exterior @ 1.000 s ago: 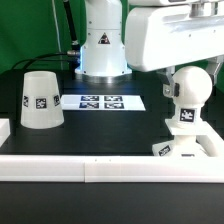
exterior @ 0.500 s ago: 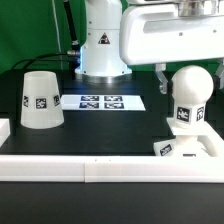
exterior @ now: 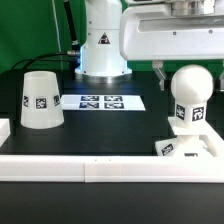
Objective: Assemble lamp
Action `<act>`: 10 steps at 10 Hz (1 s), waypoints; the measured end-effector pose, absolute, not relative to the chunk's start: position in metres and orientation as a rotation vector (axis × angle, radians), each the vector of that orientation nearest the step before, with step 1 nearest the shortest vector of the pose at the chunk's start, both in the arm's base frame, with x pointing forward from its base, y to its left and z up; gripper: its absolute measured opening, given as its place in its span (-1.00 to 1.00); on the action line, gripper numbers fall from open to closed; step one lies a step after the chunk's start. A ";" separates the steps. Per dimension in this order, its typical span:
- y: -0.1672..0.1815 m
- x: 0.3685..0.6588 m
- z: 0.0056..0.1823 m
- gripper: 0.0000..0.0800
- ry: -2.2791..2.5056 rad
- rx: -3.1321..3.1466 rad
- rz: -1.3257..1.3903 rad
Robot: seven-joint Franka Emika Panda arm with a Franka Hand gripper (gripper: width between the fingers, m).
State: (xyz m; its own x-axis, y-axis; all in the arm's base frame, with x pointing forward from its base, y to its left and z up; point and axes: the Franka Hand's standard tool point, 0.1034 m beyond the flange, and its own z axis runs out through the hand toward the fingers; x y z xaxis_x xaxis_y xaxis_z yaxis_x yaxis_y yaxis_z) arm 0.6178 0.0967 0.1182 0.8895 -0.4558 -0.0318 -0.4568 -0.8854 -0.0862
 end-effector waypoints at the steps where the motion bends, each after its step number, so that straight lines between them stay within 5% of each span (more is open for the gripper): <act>1: 0.099 0.616 0.117 0.45 0.840 -2.934 0.027; 10: 0.098 0.614 0.116 0.45 1.611 -2.544 0.130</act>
Offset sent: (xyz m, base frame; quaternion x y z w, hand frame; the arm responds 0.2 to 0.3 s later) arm 0.0037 0.0049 -0.0009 0.0068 -0.0160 0.1999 0.9797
